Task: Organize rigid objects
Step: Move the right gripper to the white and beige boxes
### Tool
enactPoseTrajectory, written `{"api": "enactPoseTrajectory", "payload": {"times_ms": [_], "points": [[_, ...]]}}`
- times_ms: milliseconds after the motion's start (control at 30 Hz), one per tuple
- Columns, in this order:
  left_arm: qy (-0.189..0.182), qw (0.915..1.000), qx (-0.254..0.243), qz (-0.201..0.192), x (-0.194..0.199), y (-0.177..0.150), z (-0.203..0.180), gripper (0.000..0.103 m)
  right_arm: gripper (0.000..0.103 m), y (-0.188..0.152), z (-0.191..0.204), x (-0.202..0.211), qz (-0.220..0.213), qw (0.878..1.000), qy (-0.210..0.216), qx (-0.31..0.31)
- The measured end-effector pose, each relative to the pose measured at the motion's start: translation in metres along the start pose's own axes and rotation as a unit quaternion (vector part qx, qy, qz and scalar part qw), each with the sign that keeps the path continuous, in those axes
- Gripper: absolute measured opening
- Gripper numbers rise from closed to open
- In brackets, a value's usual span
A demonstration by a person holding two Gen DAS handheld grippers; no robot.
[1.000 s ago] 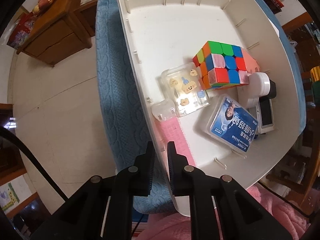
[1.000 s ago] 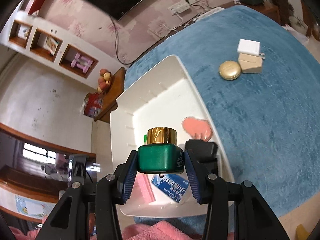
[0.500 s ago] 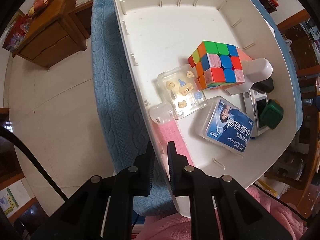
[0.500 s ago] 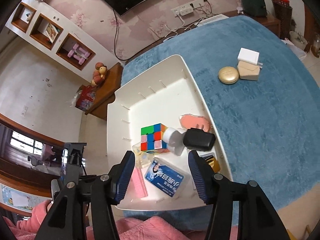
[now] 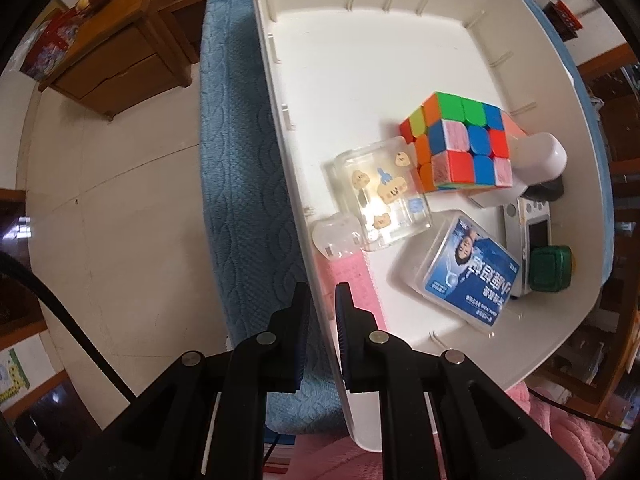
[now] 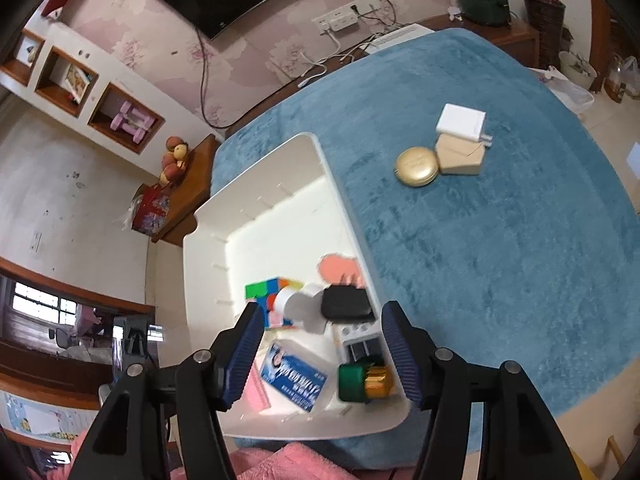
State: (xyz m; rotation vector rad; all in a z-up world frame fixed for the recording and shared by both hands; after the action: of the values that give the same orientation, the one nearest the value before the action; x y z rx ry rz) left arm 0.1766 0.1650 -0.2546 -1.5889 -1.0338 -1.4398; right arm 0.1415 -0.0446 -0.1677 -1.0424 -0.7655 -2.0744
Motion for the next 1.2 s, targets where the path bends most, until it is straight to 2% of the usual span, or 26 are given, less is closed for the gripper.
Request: {"api": "enactPoseTrajectory", "payload": {"times_ms": [367,733,967,1133,1200], "points": [[0.024,0.9975,0.064,0.019,-0.006,0.011,0.012,0.014,0.062,0.083,-0.033,-0.007,-0.028,0.999,-0.021,-0.027],[0.039,0.9869,0.149,0.047,-0.011,0.017,0.023,0.014,0.062,0.166,-0.074,-0.052,-0.038,0.997,-0.052,-0.047],[0.057,0.9796,0.183,0.061,-0.017,0.023,0.025,0.013,0.063,0.198,-0.095,-0.092,-0.024,0.996,-0.066,-0.058],[0.071,0.9736,0.206,0.068,-0.016,0.018,0.03,0.014,0.063,0.209,-0.103,-0.117,-0.003,0.995,-0.077,-0.063],[0.075,0.9708,0.217,0.07,-0.015,0.018,0.031,0.016,0.068,0.211,-0.1,-0.117,-0.015,0.995,-0.082,-0.05]]}}
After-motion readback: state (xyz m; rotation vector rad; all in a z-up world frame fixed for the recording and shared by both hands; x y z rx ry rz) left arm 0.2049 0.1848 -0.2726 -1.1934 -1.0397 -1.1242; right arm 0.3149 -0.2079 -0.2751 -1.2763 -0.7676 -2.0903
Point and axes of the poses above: each gripper's, at about its wrist camera, not at the fingertips, and x roughly against the way its jaws point, z to its left, y to its top, the point moved 6 cm from there along -x, roughly the way its jaws point, and after that the axes turned 11 degrees about -x, right-handed, at the moved point
